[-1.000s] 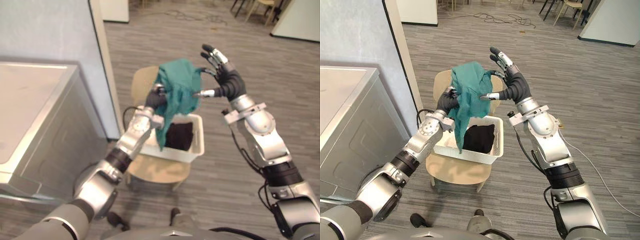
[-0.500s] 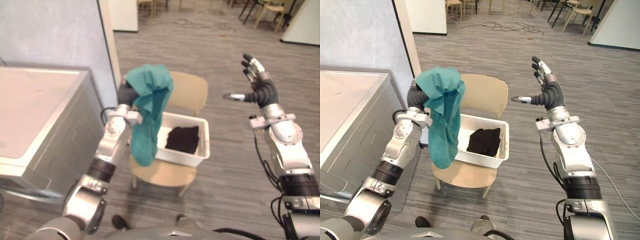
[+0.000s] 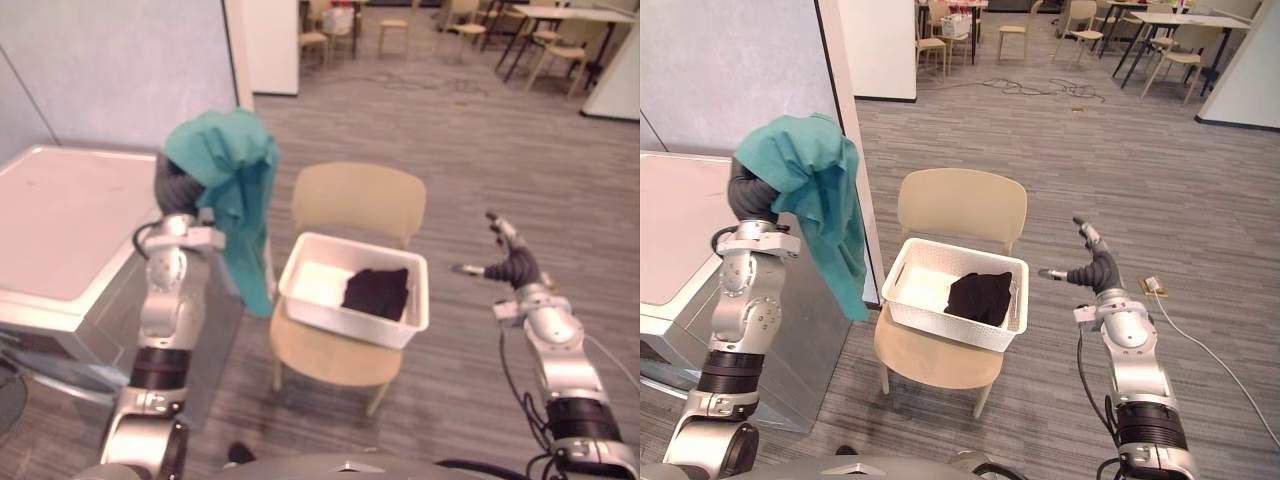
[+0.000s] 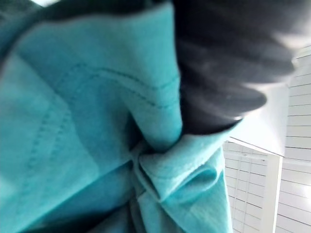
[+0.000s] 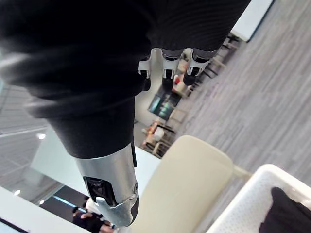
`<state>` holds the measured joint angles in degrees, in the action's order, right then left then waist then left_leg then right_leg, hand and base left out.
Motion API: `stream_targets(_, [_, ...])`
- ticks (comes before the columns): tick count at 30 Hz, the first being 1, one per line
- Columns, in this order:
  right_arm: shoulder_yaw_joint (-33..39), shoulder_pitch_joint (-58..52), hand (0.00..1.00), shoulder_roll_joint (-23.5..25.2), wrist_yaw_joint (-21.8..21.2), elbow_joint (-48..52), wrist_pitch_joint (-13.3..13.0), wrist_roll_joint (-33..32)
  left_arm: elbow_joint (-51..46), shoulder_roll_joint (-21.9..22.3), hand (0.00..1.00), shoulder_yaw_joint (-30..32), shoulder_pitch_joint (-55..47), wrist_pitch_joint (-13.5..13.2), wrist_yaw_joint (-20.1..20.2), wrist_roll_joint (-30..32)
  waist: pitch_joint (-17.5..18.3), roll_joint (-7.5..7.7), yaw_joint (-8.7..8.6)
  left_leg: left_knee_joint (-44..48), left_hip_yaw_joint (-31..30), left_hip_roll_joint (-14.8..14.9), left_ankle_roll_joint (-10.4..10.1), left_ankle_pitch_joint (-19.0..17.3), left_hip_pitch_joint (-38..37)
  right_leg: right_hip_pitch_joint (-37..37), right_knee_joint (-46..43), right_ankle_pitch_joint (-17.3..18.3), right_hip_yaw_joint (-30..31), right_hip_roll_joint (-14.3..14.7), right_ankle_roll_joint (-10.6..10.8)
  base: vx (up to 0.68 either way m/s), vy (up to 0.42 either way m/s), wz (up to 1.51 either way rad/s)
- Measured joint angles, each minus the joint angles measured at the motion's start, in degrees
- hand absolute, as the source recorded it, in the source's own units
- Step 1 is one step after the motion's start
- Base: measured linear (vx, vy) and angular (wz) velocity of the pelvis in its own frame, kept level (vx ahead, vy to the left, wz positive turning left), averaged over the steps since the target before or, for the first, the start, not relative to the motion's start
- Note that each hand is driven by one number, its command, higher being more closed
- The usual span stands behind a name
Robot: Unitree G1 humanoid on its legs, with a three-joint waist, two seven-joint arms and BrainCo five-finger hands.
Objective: Pick up the laundry basket with both hands and put the clothes into the washing machine.
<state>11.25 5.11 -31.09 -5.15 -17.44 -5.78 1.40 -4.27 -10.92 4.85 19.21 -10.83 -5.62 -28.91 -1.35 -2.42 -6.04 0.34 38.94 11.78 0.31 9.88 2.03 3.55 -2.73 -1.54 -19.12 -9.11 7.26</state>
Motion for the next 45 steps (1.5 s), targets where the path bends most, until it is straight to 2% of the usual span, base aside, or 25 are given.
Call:
stream_targets(6, [-1.04, 0.11, 0.0, 0.96, 0.03, -8.26, 0.16, 1.31, -4.79, -1.93, 1.0, 6.59, -2.69, -1.97, -0.54, 1.02, -0.65, -3.42, 2.16, 5.55, -2.47, 4.11, 0.16, -1.66, 5.11, 0.42, 0.19, -0.39, -2.32, 3.28, -0.79, -0.06, -0.038, 0.3])
stream_targets(9, [-0.96, -0.02, 0.0, 1.29, 0.36, -15.44, 1.11, 2.44, -4.8, -1.86, 1.0, 6.0, -3.39, -2.37, -2.5, 0.97, -1.89, -2.07, 2.8, 20.58, 13.11, 13.23, 4.49, -13.38, 6.12, 1.03, 0.15, -0.39, -7.96, 2.86, -4.18, -0.1, 0.012, 1.04])
stream_targets(10, [-0.48, -1.01, 0.0, 1.78, 0.7, -18.53, 2.18, 5.67, -4.77, -1.82, 1.0, 5.66, -5.24, -2.45, -2.92, 0.94, -1.97, -3.12, 3.21, 37.1, 13.93, 18.9, 4.81, -18.0, 4.74, 2.81, -0.9, -0.08, -11.66, 2.73, -4.91, -0.05, 0.094, 0.95])
stream_targets(12, [0.7, -3.12, 0.0, 2.7, 0.84, -19.54, 2.29, 7.1, -4.74, -1.38, 1.0, 5.02, -5.65, -2.52, -3.02, 0.96, -2.03, -3.43, 3.16, 42.21, 12.08, 19.53, 4.62, -20.56, 3.19, 4.38, -1.81, -0.23, -14.08, 2.28, -4.37, 0.03, 0.092, 1.06])
stream_targets(14, [3.12, -7.02, 0.0, 6.44, 0.87, -22.52, 3.1, 8.12, -5.14, -1.38, 1.0, 3.4, -5.39, -3.13, -3.35, 1.0, -1.85, -3.0, 2.11, 36.7, 9.85, 14.12, 5.11, -21.89, 5.87, 3.9, -5.52, 3.11, -19.77, 0.53, -4.26, 0.03, 0.103, 1.82])
stream_targets(16, [5.82, -8.4, 0.0, 9.41, 0.93, -28.99, 3.5, 9.33, -5.56, -0.35, 1.0, 2.72, -5.27, -3.29, -4.08, 0.98, -1.73, 0.6, 0.83, 27.04, 6.85, 6.09, 7.28, -22.72, 7.55, 2.37, -4.25, 2.26, -23.74, -3.06, -4.3, -0.11, 0.12, 1.88])
stream_targets(17, [8.64, -8.99, 0.0, 12.25, 1.52, -33.34, 3.81, 9.98, -5.75, 0.51, 1.0, 1.91, -5.88, -3.65, -4.41, 0.92, -1.77, 1.3, 2.7, 34.48, 8.76, 8.92, 4.67, -27.08, 7.82, 2.51, -3.91, 1.2, -27.49, -4.0, -3.89, -0.15, 0.115, 1.8])
stream_targets(18, [10.81, -9.85, 0.0, 13.89, 1.66, -35.84, 3.82, 9.95, -5.85, 1.89, 1.0, 1.06, -6.57, -3.87, -4.48, 0.91, -1.68, 0.61, 2.72, 35.07, 7.1, 11.08, -0.67, -27.83, 7.03, 3.48, -3.76, 0.62, -30.77, -3.62, -3.6, -0.07, 0.082, 1.59])
stream_targets(19, [13.03, -10.53, 0.0, 14.85, 1.91, -37.47, 3.73, 9.54, -5.57, 2.65, 1.0, 0.5, -6.41, -3.89, -4.44, 0.92, -1.56, -0.05, 1.94, 34.83, 6.71, 10.45, -0.5, -27.92, 8.0, 4.21, -4.28, 0.6, -32.76, -4.46, -3.25, -0.03, 0.307, 1.88])
stream_targets(20, [18.17, -11.75, 0.0, 16.31, 2.09, -41.92, 4.18, 7.45, -4.82, 5.0, 1.0, -2.27, -6.85, -3.81, -4.33, 0.84, -1.93, 1.05, 2.27, 29.91, 4.27, 3.55, 0.82, -27.05, 8.2, 3.73, -7.47, 2.84, -33.18, -8.84, -4.79, -0.01, 0.34, 1.73])
stream_targets(22, [21.96, -13.89, 0.0, 17.41, 2.14, -43.97, 4.83, 6.03, -3.72, 7.13, 1.0, -4.45, -6.93, -3.77, -4.35, 0.23, -1.98, 1.7, 1.88, 25.69, 1.23, -2.82, 1.56, -27.1, 7.72, 1.61, -15.23, 5.62, -29.57, -13.61, -8.99, 0.0, 0.338, 1.51])
stream_targets(23, [23.5, -16.49, 0.0, 18.09, 2.02, -44.41, 5.06, 5.68, -2.82, 8.3, 1.0, -7.03, -6.98, -3.75, -4.3, -0.38, -2.47, 2.09, 0.75, 24.14, -2.61, -6.49, 4.81, -26.85, 7.51, -1.03, -24.16, 6.14, -22.45, -16.32, -13.11, 0.06, 0.358, 1.71])
stream_targets(25, [25.88, -19.91, 0.0, 21.04, 1.89, -44.31, 5.44, 5.67, -0.89, 8.41, 1.0, -12.02, -6.94, -3.69, -3.91, -1.1, -3.23, 1.47, -1.23, 21.95, -7.53, -9.63, 6.52, -26.5, 5.13, -5.17, -33.71, 10.4, -5.45, -13.07, -9.52, 0.12, 0.309, 1.63])
stream_targets(26, [26.57, -22.0, 0.0, 23.22, 1.89, -44.22, 5.55, 5.61, 0.34, 8.48, 1.0, -15.45, -6.93, -3.56, -3.65, -1.35, -4.13, 2.02, -2.03, 19.12, -10.46, -11.58, 7.37, -25.44, 2.64, -8.02, -38.51, 13.18, 2.02, -8.68, -7.41, 0.15, 0.195, 1.48])
stream_targets(29, [26.73, -26.46, 0.0, 27.45, 2.02, -41.68, 5.6, 3.86, 1.45, 9.24, 1.0, -22.97, -6.47, -3.06, -2.67, -1.87, -5.05, 3.43, -3.48, 12.14, -17.14, -16.72, 7.72, -23.41, -2.48, -16.15, -44.44, 16.62, 3.6, -3.12, -6.71, 0.18, 0.187, 1.27])
stream_targets(30, [26.6, -28.16, 0.0, 28.57, 2.07, -38.96, 5.6, 2.88, 1.87, 10.06, 1.0, -25.36, -5.8, -2.85, -2.28, -2.03, -5.28, 3.16, -3.93, 9.37, -17.61, -17.68, 6.17, -25.13, -4.91, -18.1, -42.87, 16.65, 1.46, -1.47, -6.77, 0.19, 0.152, 1.09])
stream_targets(31, [26.52, -28.36, 0.0, 29.97, 2.17, -36.64, 5.62, 2.67, 2.67, 10.39, 1.0, -25.99, -5.57, -2.73, -1.52, -2.21, -5.28, 4.15, -4.12, 13.84, -11.04, -15.14, 1.18, -30.65, -6.6, -18.99, -39.53, 16.19, -0.51, -1.67, -6.64, 0.24, 0.089, 0.96])
stream_targets(33, [26.55, -30.3, 0.0, 32.74, 2.27, -33.63, 5.37, 2.25, 4.01, 10.58, 1.0, -28.37, -1.1, -2.52, -1.11, -2.41, -5.98, 4.89, -5.58, 22.93, -7.6, -8.4, 4.33, -32.63, -6.1, -19.83, -37.27, 15.31, -4.03, -3.24, -5.57, 0.35, -0.053, 1.09])
stream_targets(36, [24.64, -30.14, 0.0, 33.11, 2.57, -31.8, 5.61, 1.13, 4.3, 13.88, 1.0, -29.2, 0.41, -1.8, -0.46, -2.43, -4.25, 5.72, -5.21, 18.62, -11.42, -12.54, 3.25, -33.16, -11.0, -22.05, -29.16, 13.16, -6.25, -2.39, -6.49, 0.44, -0.035, 0.83])
stream_targets(39, [24.32, -29.41, 0.0, 33.4, 2.72, -27.03, 5.82, 1.0, 5.11, 14.71, 1.0, -30.22, 1.38, -1.63, 0.52, -2.41, -2.83, 6.02, -5.17, 16.94, -13.79, -14.22, 0.67, -34.01, -16.06, -22.15, -26.34, 9.86, -7.97, 2.81, -12.39, 0.52, 0.004, 0.59])
stream_targets(40, [24.19, -29.15, 0.0, 33.06, 2.87, -25.42, 5.79, 0.63, 6.08, 15.59, 1.0, -30.01, 1.36, -1.55, 0.6, -2.38, -2.34, 5.72, -6.71, 19.07, -14.8, -13.42, -0.33, -34.56, -17.03, -20.75, -27.06, 8.08, -7.95, 3.28, -15.0, 0.59, 0.008, 0.79])
stream_targets(42, [22.46, -28.56, 0.0, 31.98, 3.14, -22.29, 5.21, -1.12, 7.45, 16.94, 1.0, -29.72, 1.14, -0.81, 0.43, -2.62, -2.8, 2.25, -6.89, 38.87, -10.97, -5.6, -3.77, -30.88, -13.56, -14.06, -26.28, 12.03, -10.91, 4.33, -14.13, 0.65, 0.044, 0.4])
stream_targets(43, [22.11, -28.51, 0.0, 31.98, 3.2, -21.53, 5.24, -1.33, 7.49, 16.92, 1.0, -29.69, 1.12, -0.73, 0.41, -2.99, -2.86, 1.79, -6.49, 46.15, -9.81, -2.69, -3.72, -27.28, -11.65, -12.29, -25.44, 12.65, -9.93, 5.08, -13.81, 0.56, 0.084, -0.41])
stream_targets(44, [19.66, -28.46, 0.0, 31.48, 3.24, -20.34, 5.25, -1.61, 7.48, 16.84, 1.0, -29.38, 0.8, -0.67, 0.41, -3.52, -2.81, 1.21, -5.35, 58.57, -9.22, 2.85, -3.24, -19.0, -7.61, -8.49, -23.15, 14.19, -7.62, 7.02, -13.6, 0.52, 0.107, -0.79])
stream_targets(45, [16.79, -28.14, 0.0, 31.01, 3.27, -18.82, 5.27, -1.7, 7.29, 16.78, 1.0, -29.2, 0.29, -0.64, 0.41, -3.53, -2.62, 1.39, -4.22, 66.77, -9.3, 6.47, -2.89, -18.74, -4.48, -5.41, -21.3, 14.96, -5.21, 7.84, -12.91, 0.5, 0.121, -0.93])
